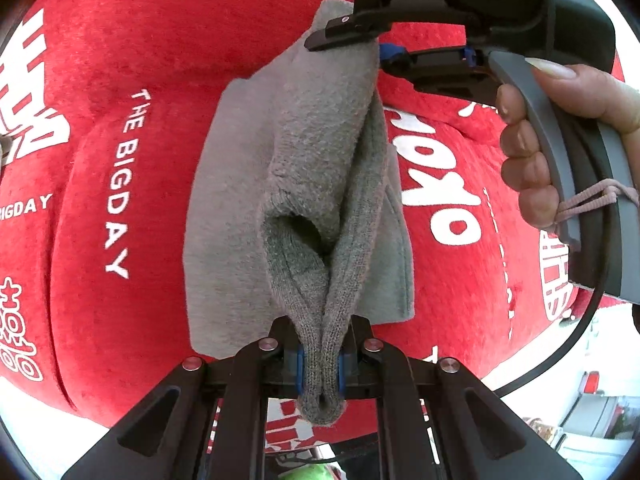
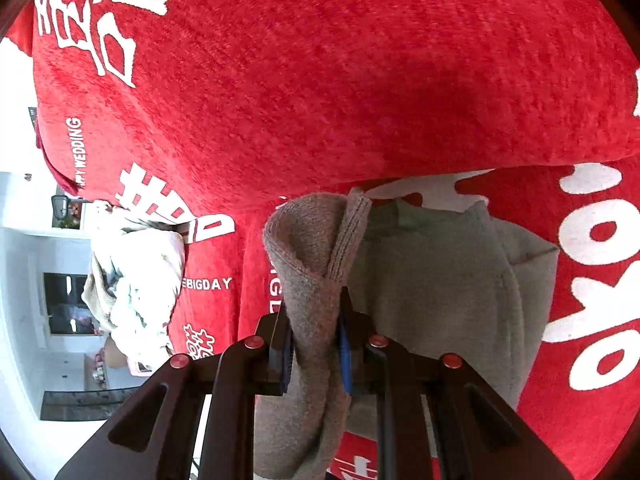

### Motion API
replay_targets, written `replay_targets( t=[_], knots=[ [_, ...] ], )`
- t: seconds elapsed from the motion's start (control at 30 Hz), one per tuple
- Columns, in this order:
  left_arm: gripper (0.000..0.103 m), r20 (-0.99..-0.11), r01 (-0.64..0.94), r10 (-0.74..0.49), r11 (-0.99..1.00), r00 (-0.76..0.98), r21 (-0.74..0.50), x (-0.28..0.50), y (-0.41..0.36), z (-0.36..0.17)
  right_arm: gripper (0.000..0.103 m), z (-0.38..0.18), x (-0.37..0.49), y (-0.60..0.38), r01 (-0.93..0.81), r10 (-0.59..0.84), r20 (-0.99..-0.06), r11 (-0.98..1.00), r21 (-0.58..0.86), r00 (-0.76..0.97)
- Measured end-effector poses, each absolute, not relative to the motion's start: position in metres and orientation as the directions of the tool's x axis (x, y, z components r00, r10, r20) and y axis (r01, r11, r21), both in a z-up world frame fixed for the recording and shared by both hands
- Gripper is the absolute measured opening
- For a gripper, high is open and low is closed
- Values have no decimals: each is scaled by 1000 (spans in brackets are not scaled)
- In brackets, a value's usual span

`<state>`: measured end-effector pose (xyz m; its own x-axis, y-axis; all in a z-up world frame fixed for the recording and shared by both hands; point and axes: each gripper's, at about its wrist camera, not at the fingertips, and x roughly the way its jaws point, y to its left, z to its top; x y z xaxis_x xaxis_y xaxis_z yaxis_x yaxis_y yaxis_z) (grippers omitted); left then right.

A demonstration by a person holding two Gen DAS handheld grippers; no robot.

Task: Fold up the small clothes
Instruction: 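Carry the sweater edge with both tools, folding it over itself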

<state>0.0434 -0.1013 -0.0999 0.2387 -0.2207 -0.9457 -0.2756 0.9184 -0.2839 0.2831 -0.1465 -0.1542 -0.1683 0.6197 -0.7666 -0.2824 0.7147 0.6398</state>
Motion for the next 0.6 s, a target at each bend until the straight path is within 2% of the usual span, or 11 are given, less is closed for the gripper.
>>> replay_targets(
  t=[0.37, 0.6],
  knots=[
    [12, -946, -222, -248, 930, 209, -293, 56, -134, -115, 20, -168, 292, -185, -250, 618, -770, 730, 637, -159],
    [12, -946, -204, -250, 934, 207, -292, 62, -146, -115, 20, -158, 295, -181, -323, 597, -787, 722, 612, -156]
  ],
)
